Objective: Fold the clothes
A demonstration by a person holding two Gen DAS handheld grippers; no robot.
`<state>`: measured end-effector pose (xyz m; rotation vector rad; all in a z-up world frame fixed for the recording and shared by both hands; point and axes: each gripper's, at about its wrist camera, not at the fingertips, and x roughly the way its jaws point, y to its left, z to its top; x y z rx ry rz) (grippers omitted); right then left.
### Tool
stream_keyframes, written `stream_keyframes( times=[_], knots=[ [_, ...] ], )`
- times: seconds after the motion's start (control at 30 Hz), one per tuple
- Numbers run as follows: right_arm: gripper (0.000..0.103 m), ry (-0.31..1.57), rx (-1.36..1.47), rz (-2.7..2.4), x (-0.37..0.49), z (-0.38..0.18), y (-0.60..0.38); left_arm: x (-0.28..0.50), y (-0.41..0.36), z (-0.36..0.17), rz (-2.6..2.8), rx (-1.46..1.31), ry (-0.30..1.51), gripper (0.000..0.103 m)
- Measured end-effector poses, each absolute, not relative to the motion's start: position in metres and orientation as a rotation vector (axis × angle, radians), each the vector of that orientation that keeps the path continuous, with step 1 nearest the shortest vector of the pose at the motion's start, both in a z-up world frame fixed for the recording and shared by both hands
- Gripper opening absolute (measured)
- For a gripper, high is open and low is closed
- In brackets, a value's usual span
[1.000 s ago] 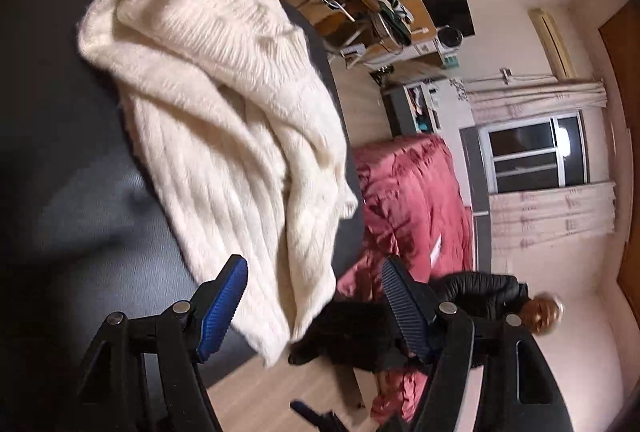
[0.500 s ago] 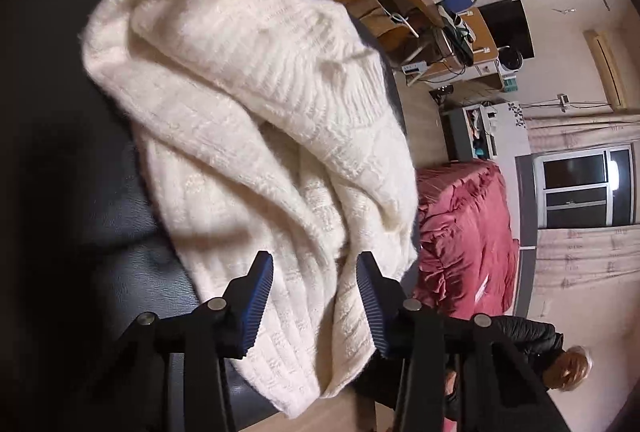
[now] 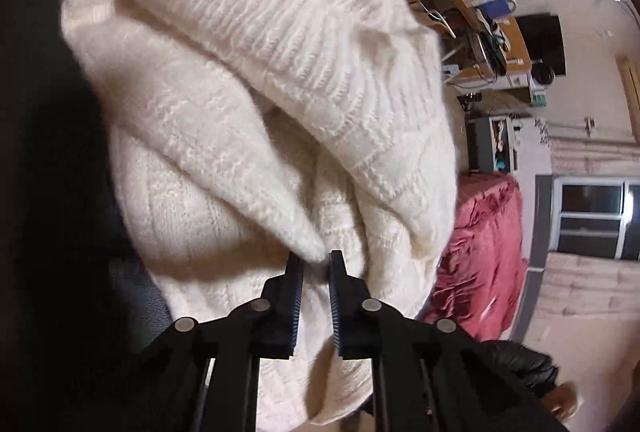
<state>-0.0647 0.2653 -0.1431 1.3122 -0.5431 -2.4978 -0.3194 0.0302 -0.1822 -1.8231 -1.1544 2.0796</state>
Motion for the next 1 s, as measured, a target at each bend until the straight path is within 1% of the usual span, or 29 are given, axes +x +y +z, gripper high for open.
stream_keyframes(
  times=[0.1, 0.2, 0.37, 0.5, 0.6, 0.63, 0.73, 0.8, 0.83, 0.9, 0.93, 1.0],
  knots=[
    [0.103, -0.567, 1.305, -2.484, -0.084, -0.143, 0.265, -0.314, 0.027, -0.183, 2.103, -1.782, -1.123, 0.004],
    [0.103, -0.620, 1.344, -2.420, -0.107, -0.154, 0.263, -0.298, 0.015, -0.177, 2.147, -1.703, -1.095, 0.004],
    [0.103, -0.690, 1.370, -2.366, -0.135, -0.173, 0.262, -0.264, -0.020, -0.151, 2.207, -1.560, -0.966, 0.004],
    [0.103, -0.742, 1.387, -2.300, -0.140, -0.169, 0.264, -0.248, -0.049, -0.144, 2.201, -1.532, -0.896, 0.004],
    [0.100, -0.746, 1.292, -2.268, -0.134, -0.150, 0.264, -0.239, -0.075, -0.148, 2.211, -1.550, -0.851, 0.004],
    [0.100, -0.723, 1.273, -2.278, -0.132, -0.144, 0.264, -0.238, -0.079, -0.149, 2.219, -1.554, -0.848, 0.004],
    [0.100, -0.459, 1.306, -2.447, -0.134, -0.130, 0.255, -0.230, -0.100, -0.155, 2.220, -1.574, -0.858, 0.004],
    [0.100, -0.331, 1.371, -2.426, -0.141, -0.138, 0.245, -0.225, -0.113, -0.159, 2.214, -1.590, -0.871, 0.004],
    [0.100, -0.320, 1.408, -2.383, -0.144, -0.148, 0.239, -0.222, -0.118, -0.161, 2.210, -1.598, -0.878, 0.004],
    [0.081, -0.299, 1.471, -2.336, -0.147, -0.165, 0.231, -0.220, -0.124, -0.167, 2.200, -1.610, -0.884, 0.004],
    [0.071, -0.258, 1.499, -2.357, -0.148, -0.172, 0.227, -0.218, -0.127, -0.170, 2.189, -1.612, -0.891, 0.004],
    [0.067, -0.194, 1.489, -2.405, -0.146, -0.172, 0.220, -0.215, -0.131, -0.175, 2.161, -1.614, -0.913, 0.005]
  ],
)
